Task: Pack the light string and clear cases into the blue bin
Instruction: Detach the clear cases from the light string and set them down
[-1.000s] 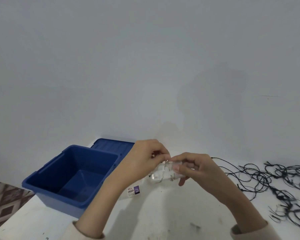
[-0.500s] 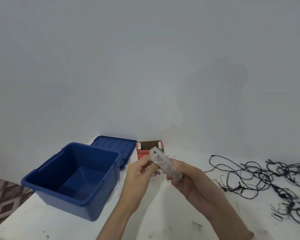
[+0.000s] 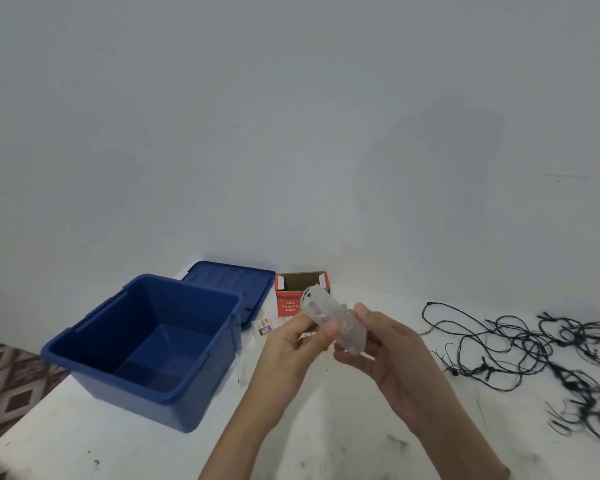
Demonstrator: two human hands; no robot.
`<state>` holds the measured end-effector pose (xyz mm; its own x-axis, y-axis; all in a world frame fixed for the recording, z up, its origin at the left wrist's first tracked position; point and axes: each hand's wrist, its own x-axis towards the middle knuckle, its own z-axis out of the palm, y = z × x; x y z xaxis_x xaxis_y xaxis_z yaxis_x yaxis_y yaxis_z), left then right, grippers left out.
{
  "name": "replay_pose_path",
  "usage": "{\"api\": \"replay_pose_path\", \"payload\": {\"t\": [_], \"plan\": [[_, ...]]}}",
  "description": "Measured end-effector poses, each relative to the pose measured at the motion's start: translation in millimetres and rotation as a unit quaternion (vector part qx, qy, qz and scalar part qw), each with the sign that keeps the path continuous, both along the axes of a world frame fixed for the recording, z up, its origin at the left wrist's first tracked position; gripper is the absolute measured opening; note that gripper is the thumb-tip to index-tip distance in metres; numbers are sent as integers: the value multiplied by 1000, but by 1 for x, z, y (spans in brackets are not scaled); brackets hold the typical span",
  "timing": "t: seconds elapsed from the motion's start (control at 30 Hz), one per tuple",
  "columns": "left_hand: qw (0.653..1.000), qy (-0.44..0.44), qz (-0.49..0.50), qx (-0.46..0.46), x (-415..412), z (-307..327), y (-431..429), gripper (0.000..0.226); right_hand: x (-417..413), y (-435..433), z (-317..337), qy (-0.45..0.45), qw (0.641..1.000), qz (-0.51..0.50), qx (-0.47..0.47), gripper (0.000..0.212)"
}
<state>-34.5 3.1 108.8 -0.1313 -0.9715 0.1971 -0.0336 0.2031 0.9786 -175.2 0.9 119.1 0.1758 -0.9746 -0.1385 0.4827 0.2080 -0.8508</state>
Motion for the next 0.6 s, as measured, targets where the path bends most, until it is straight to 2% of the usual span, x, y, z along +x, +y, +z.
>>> {"api": "replay_pose_path", "payload": {"t": [0.17,0.27,0.4,0.5,0.6], "plan": [[999,-19,-35,17,-1,1,2,26,-7,-2,0,8,999,27,22,14],[999,-16,-39,25,0,-4,1,27,-9,-3,-5,20,998,58,9,28],[997,-41,-41,43,0,-17,-4,23,-9,-4,-13,81,995,60,-13,30],[997,-29,-24,61,-5,-25,-6,17,-8,-8,-23,94,994,58,21,38],[996,-31,-20,86,-6,-39,-5,22,-10,-11,-35,93,991,67,73,43]]}}
